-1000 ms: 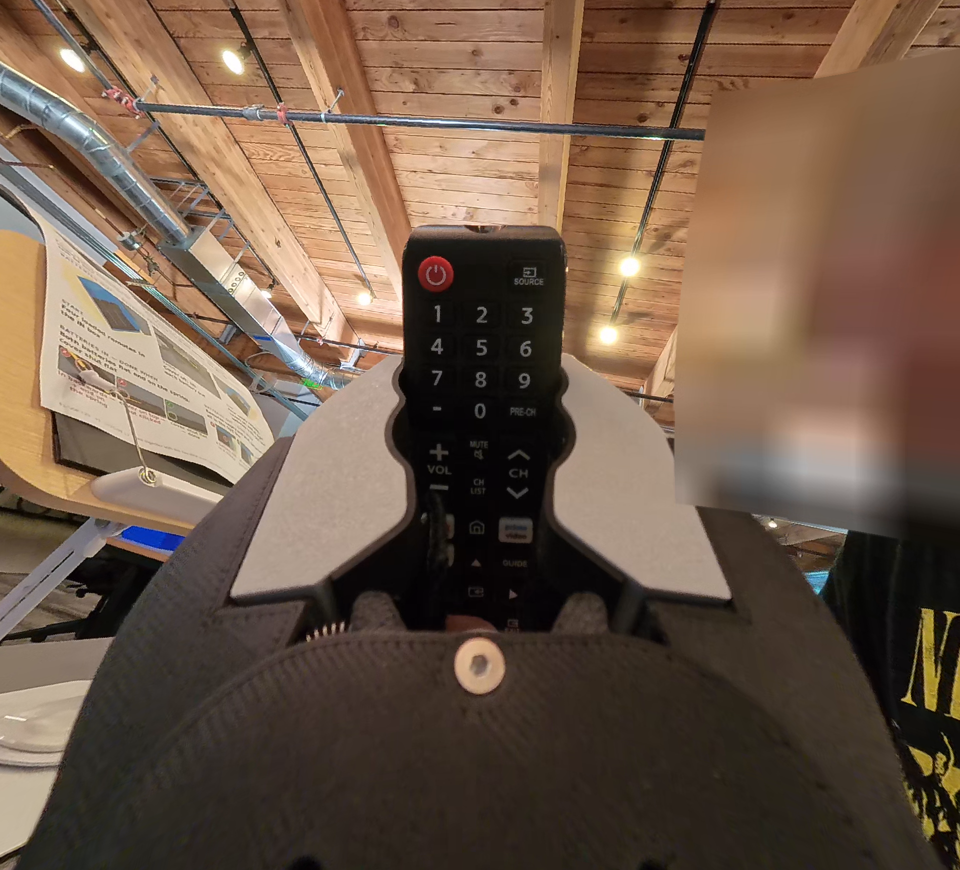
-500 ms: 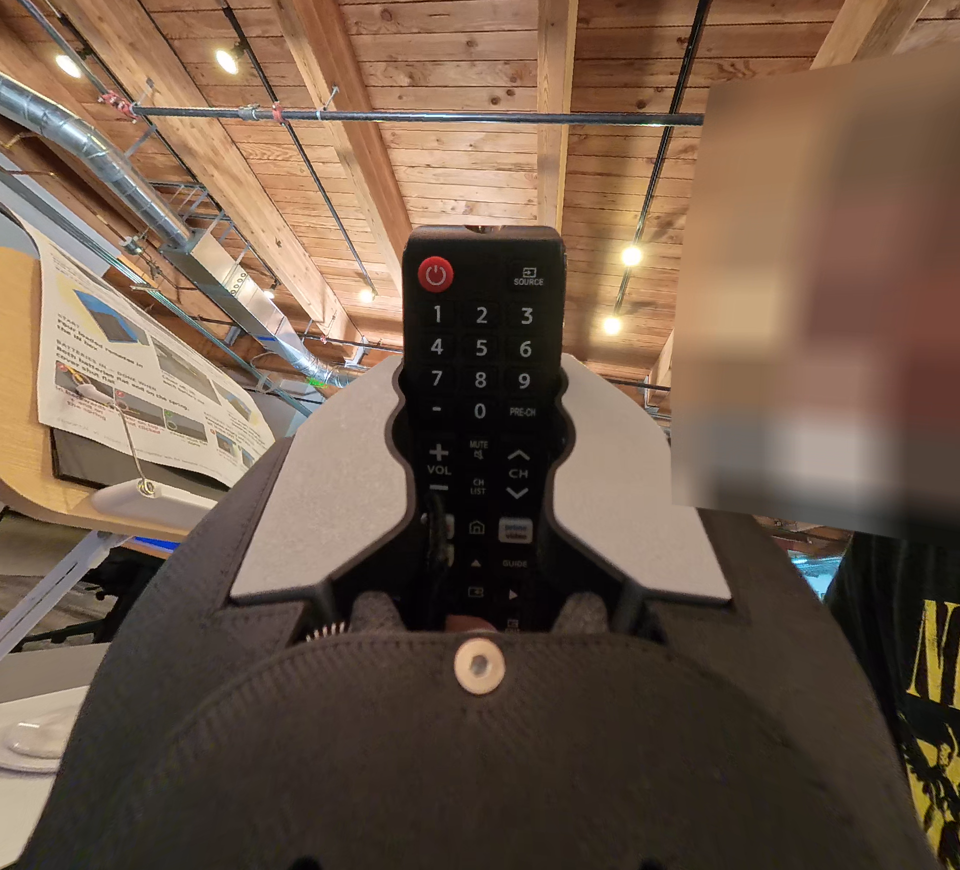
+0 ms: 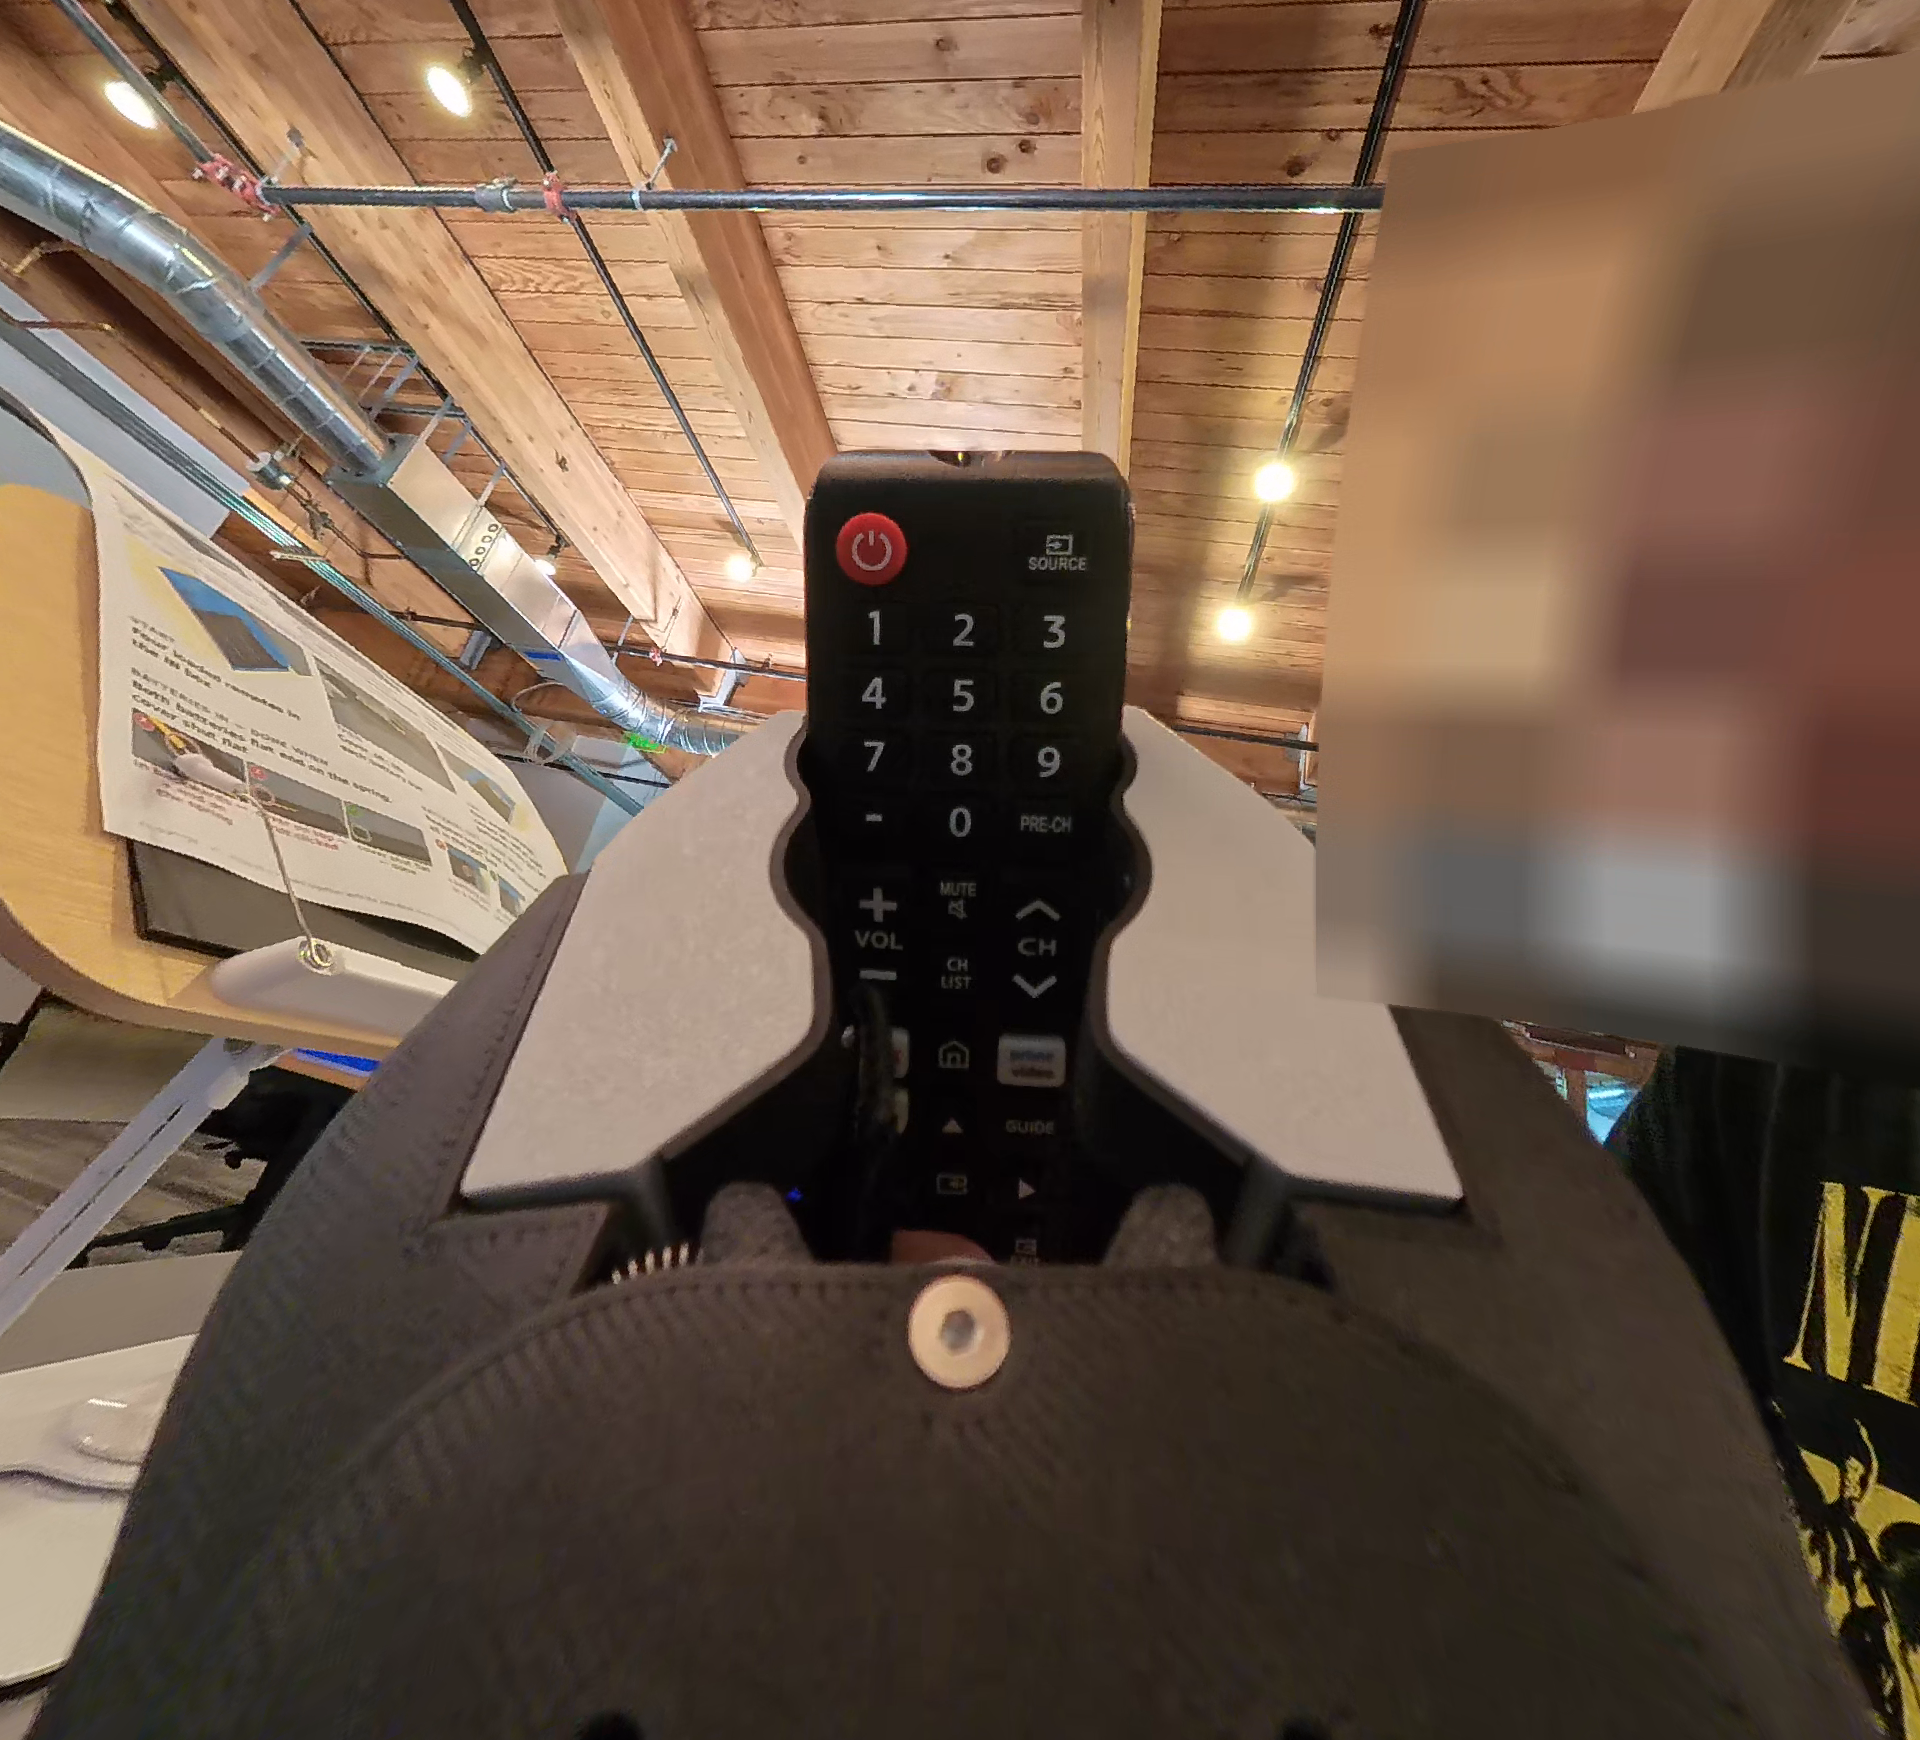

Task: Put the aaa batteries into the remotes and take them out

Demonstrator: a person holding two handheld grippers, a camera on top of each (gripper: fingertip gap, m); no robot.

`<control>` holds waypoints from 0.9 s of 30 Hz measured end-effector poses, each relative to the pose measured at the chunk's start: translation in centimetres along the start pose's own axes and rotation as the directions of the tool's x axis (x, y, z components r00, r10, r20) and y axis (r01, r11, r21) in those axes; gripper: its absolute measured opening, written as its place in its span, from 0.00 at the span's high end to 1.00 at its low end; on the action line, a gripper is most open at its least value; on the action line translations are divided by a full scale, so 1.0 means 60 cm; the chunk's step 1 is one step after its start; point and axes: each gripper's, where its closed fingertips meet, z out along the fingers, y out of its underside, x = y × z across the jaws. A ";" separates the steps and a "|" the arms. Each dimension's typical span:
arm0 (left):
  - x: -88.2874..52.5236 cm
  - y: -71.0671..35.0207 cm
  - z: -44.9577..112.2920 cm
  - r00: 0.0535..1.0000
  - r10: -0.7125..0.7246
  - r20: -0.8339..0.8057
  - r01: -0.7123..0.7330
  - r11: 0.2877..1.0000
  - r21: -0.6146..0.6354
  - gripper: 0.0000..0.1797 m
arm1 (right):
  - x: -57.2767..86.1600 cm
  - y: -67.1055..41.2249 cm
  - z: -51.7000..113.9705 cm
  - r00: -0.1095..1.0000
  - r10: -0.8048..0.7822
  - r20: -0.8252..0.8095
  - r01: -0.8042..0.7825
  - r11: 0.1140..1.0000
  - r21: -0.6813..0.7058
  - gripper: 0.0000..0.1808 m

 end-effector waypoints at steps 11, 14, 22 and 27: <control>-0.010 0.012 0.000 1.000 -0.019 0.006 0.019 1.000 -0.001 0.70 | -0.020 0.013 0.035 0.995 0.097 0.038 -0.094 0.993 -0.066 0.90; -0.009 0.017 0.002 1.000 -0.027 -0.002 0.027 1.000 -0.001 0.70 | -0.015 0.006 0.036 0.986 0.160 0.044 -0.160 0.987 0.017 0.90; -0.001 0.003 -0.002 0.998 -0.038 -0.040 0.041 0.997 0.063 0.70 | 0.005 -0.151 -0.091 0.974 0.192 0.118 -0.225 0.867 0.444 0.90; 0.008 0.006 0.004 0.996 -0.053 -0.071 0.058 0.995 0.079 0.70 | 0.009 -0.273 -0.121 0.983 0.130 0.133 -0.181 0.831 0.527 0.90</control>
